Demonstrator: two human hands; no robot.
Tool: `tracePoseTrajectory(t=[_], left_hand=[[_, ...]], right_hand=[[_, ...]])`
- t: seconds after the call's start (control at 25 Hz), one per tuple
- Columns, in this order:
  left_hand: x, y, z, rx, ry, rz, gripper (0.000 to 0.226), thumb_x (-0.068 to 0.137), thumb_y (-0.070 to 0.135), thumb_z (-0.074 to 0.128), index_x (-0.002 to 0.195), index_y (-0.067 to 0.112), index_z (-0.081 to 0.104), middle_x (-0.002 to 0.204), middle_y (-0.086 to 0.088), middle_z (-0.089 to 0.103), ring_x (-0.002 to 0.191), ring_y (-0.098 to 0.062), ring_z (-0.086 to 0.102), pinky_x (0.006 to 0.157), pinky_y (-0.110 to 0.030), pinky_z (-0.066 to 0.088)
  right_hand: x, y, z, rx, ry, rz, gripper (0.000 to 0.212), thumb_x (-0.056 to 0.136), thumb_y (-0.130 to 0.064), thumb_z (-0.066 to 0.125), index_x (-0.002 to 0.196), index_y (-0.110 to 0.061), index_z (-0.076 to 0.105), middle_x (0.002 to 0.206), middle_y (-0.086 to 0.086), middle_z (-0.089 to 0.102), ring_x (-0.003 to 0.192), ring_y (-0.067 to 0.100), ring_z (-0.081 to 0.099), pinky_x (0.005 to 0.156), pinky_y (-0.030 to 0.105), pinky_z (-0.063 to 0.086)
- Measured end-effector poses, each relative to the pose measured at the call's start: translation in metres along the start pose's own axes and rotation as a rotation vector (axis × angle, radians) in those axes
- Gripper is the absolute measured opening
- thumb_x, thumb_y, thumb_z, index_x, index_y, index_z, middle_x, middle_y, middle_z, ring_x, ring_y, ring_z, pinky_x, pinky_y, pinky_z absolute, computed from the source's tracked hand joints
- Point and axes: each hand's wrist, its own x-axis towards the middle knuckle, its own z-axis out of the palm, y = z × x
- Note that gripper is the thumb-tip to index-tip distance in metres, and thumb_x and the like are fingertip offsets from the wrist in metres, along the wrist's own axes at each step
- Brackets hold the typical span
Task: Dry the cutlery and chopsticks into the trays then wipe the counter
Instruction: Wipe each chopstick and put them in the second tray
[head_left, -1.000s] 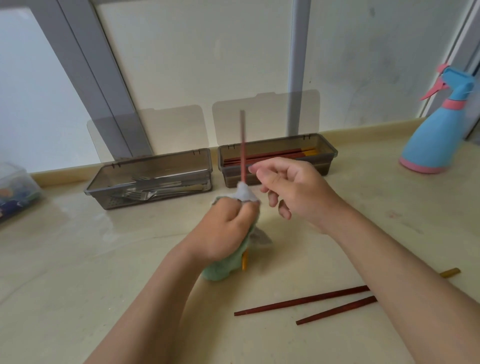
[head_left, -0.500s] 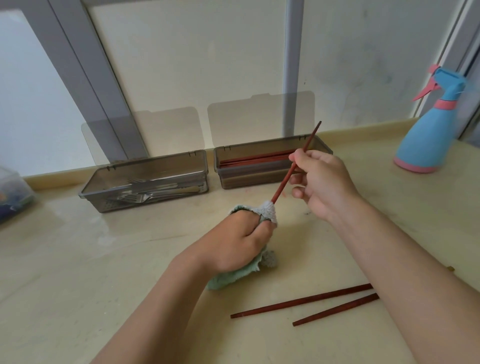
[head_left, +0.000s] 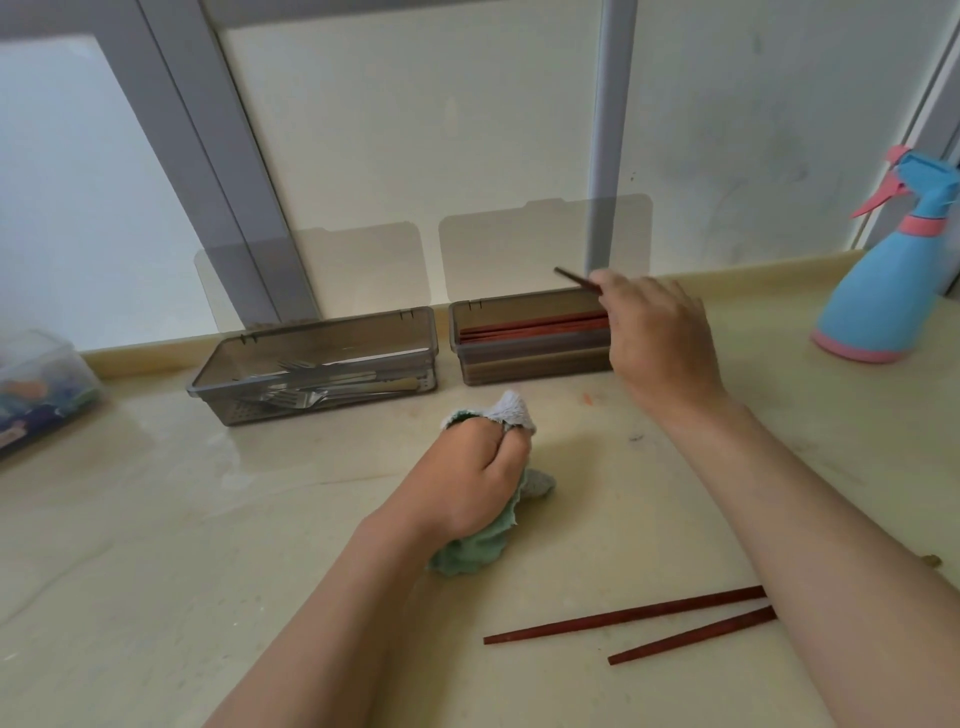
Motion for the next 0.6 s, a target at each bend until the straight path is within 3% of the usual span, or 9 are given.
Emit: tracePoseTrajectory(t=[0.12, 0.32, 0.4, 0.52, 0.6], left_hand=[[0.001, -0.001, 0.000, 0.020, 0.004, 0.004, 0.050, 0.103, 0.026, 0.041, 0.057, 0.009, 0.036, 0.047, 0.002, 0.034, 0.047, -0.014, 0.033, 0.051, -0.034, 0.030], [0.001, -0.001, 0.000, 0.026, -0.001, 0.020, 0.050, 0.103, 0.026, 0.042, 0.057, 0.006, 0.035, 0.047, 0.001, 0.032, 0.046, -0.015, 0.031, 0.049, -0.035, 0.028], [0.000, -0.001, 0.001, 0.028, -0.009, 0.034, 0.050, 0.103, 0.027, 0.041, 0.058, 0.004, 0.036, 0.048, -0.002, 0.033, 0.046, -0.016, 0.032, 0.050, -0.039, 0.031], [0.000, -0.001, 0.000, 0.025, -0.015, 0.028, 0.051, 0.104, 0.027, 0.040, 0.060, 0.002, 0.037, 0.049, -0.005, 0.034, 0.046, -0.015, 0.032, 0.050, -0.041, 0.032], [0.000, 0.000, -0.001, 0.002, 0.000, 0.012, 0.052, 0.104, 0.027, 0.040, 0.060, 0.001, 0.039, 0.050, -0.011, 0.037, 0.045, -0.015, 0.034, 0.050, -0.040, 0.032]], right_hand=[[0.004, -0.003, 0.010, -0.181, -0.184, 0.069, 0.032, 0.101, -0.009, 0.050, 0.132, -0.013, 0.056, 0.100, 0.018, 0.069, 0.093, 0.040, 0.060, 0.076, 0.043, 0.041], [0.003, -0.017, 0.010, -0.002, -0.303, 0.207, 0.027, 0.106, -0.023, 0.047, 0.118, 0.001, 0.052, 0.105, 0.024, 0.065, 0.097, 0.042, 0.060, 0.071, 0.039, 0.037], [0.000, -0.019, 0.008, -0.028, -0.384, 0.220, 0.022, 0.106, -0.020, 0.044, 0.115, -0.001, 0.052, 0.109, 0.021, 0.063, 0.100, 0.039, 0.057, 0.077, 0.040, 0.040], [-0.001, -0.020, 0.002, -0.105, -0.477, 0.177, 0.021, 0.102, -0.008, 0.043, 0.119, -0.005, 0.054, 0.118, 0.015, 0.060, 0.108, 0.033, 0.054, 0.103, 0.046, 0.039], [0.001, -0.017, -0.007, -0.097, -0.497, 0.159, 0.023, 0.094, -0.003, 0.047, 0.115, -0.008, 0.057, 0.115, 0.011, 0.058, 0.105, 0.032, 0.053, 0.095, 0.043, 0.043]])
